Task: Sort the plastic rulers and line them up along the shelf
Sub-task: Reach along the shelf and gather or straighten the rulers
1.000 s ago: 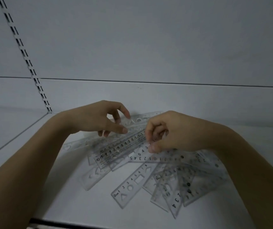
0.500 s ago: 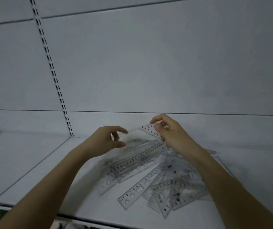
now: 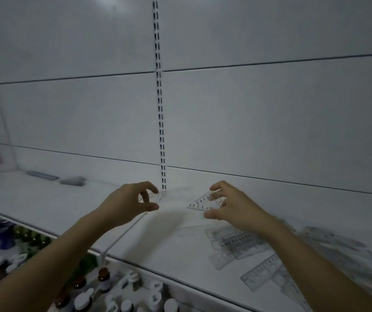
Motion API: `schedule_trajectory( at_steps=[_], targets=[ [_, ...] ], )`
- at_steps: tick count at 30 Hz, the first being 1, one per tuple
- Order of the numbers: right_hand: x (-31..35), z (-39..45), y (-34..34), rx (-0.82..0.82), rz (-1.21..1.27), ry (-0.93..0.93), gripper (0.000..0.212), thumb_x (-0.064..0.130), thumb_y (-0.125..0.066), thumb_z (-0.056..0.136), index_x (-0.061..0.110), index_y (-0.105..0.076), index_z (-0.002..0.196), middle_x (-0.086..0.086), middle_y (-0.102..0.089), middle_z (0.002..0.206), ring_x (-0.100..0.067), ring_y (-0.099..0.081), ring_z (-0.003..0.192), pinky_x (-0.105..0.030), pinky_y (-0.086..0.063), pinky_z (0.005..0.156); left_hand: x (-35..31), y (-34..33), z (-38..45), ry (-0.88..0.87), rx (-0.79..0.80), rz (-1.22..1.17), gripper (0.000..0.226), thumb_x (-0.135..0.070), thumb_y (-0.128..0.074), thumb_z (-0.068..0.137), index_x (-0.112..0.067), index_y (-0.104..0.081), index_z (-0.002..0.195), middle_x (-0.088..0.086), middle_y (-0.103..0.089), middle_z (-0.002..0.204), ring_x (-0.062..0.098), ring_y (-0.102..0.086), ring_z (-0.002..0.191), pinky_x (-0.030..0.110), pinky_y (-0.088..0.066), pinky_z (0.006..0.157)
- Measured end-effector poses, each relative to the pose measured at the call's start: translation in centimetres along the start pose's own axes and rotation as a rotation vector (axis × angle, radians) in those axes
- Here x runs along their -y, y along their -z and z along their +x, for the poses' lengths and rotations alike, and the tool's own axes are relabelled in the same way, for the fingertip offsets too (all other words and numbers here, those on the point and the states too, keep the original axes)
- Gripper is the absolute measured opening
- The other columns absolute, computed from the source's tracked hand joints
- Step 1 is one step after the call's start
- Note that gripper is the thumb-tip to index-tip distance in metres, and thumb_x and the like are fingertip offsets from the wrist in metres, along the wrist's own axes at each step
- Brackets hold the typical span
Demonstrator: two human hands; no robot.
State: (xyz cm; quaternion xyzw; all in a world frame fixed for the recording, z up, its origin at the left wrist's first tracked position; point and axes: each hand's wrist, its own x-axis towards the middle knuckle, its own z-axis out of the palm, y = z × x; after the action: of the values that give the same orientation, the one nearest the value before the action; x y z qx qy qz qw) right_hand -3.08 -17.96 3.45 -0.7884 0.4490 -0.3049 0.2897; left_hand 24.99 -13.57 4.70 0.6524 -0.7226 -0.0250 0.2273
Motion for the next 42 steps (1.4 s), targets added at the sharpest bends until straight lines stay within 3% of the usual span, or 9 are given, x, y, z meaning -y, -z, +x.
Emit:
schedule_trajectory(
  at_steps=[3,10,15,19,22,32,35,38,42],
  targets=[
    [3.3,1.4,-3.8,-0.030,-0.019,0.037,0.062,0.035,-0.083,0.073,0.032,-0.051,0.127,0.011,-0.062,0.103,0.000,-0.051,0.071,-0.022,-0.042,0.071,4.4,2.3,-2.6,0.043,-0.007,0.004,0.036,-0.047,-0.068,0.081,-0.037,-0.058,0.114,-0.019,-0.059,0.092,0.002,-0.054,0.083,0.022,-0.044,0.073],
    [12.7,4.6,-15.6,0.031,-0.061,0.069,0.058,0.028,-0.080,0.077,0.030,-0.047,0.123,0.004,-0.056,0.093,-0.006,-0.051,0.071,-0.019,-0.037,0.059,17.2,8.3,-9.9,0.149,0.012,-0.030,0.034,-0.046,-0.070,0.081,-0.038,-0.057,0.111,-0.019,-0.060,0.092,0.002,-0.056,0.086,0.026,-0.050,0.081],
    [19.6,7.4,-23.1,0.096,-0.061,0.098,0.051,0.026,-0.078,0.080,0.030,-0.043,0.117,0.000,-0.055,0.086,-0.010,-0.049,0.069,-0.018,-0.038,0.057,26.3,12.1,-14.7,0.234,-0.031,-0.070,0.027,-0.039,-0.071,0.082,-0.040,-0.058,0.105,-0.013,-0.063,0.095,0.003,-0.061,0.082,0.024,-0.055,0.077],
    [23.7,10.0,-28.2,0.080,0.110,0.079,0.019,0.015,-0.059,0.094,0.021,-0.057,0.113,-0.008,-0.065,0.083,-0.013,-0.059,0.061,-0.025,-0.043,0.056,31.7,14.9,-17.1,0.266,-0.067,-0.087,0.033,-0.042,-0.074,0.078,-0.038,-0.060,0.107,-0.015,-0.062,0.097,-0.001,-0.059,0.084,0.013,-0.047,0.068],
    [25.6,12.2,-31.4,0.065,0.259,0.036,0.024,0.002,-0.044,0.097,0.012,-0.060,0.112,-0.015,-0.067,0.082,-0.019,-0.064,0.063,-0.026,-0.045,0.051,34.8,16.3,-17.6,0.290,-0.088,-0.080,0.034,-0.041,-0.075,0.078,-0.037,-0.062,0.109,-0.015,-0.060,0.093,-0.001,-0.058,0.080,0.010,-0.041,0.063],
    [26.7,22.6,-38.2,-0.004,0.389,-0.147,0.011,0.005,-0.054,0.096,-0.001,-0.063,0.096,-0.013,-0.062,0.077,-0.016,-0.055,0.055,-0.021,-0.044,0.045,44.0,17.5,-12.2,0.316,-0.075,-0.083,0.032,-0.036,-0.075,0.079,-0.033,-0.062,0.108,-0.014,-0.058,0.096,0.009,-0.062,0.079,0.020,-0.054,0.064],
    [26.3,26.3,-39.3,-0.021,0.360,-0.144,0.018,0.000,-0.046,0.096,0.005,-0.059,0.107,-0.013,-0.058,0.093,-0.017,-0.053,0.061,-0.025,-0.044,0.050,46.7,17.5,-9.2,0.276,-0.079,-0.008,0.033,-0.038,-0.073,0.080,-0.034,-0.061,0.110,-0.019,-0.053,0.095,0.004,-0.054,0.084,0.017,-0.047,0.071],
    [26.0,29.4,-40.2,0.028,0.261,-0.109,0.038,-0.002,-0.039,0.094,0.016,-0.052,0.124,-0.007,-0.055,0.099,-0.012,-0.049,0.063,-0.019,-0.038,0.051,49.2,18.0,-5.7,0.257,-0.046,0.020,0.034,-0.036,-0.073,0.081,-0.033,-0.061,0.113,-0.019,-0.054,0.096,0.003,-0.052,0.084,0.018,-0.043,0.072],
    [25.7,32.8,-40.3,0.055,0.195,-0.054,0.049,0.018,-0.063,0.091,0.019,-0.044,0.137,-0.003,-0.053,0.110,-0.009,-0.053,0.080,-0.016,-0.039,0.058,51.7,18.1,-1.2,0.201,-0.048,-0.022,0.036,-0.035,-0.073,0.082,-0.034,-0.060,0.115,-0.016,-0.058,0.098,0.004,-0.056,0.085,0.018,-0.047,0.076]
  ],
)
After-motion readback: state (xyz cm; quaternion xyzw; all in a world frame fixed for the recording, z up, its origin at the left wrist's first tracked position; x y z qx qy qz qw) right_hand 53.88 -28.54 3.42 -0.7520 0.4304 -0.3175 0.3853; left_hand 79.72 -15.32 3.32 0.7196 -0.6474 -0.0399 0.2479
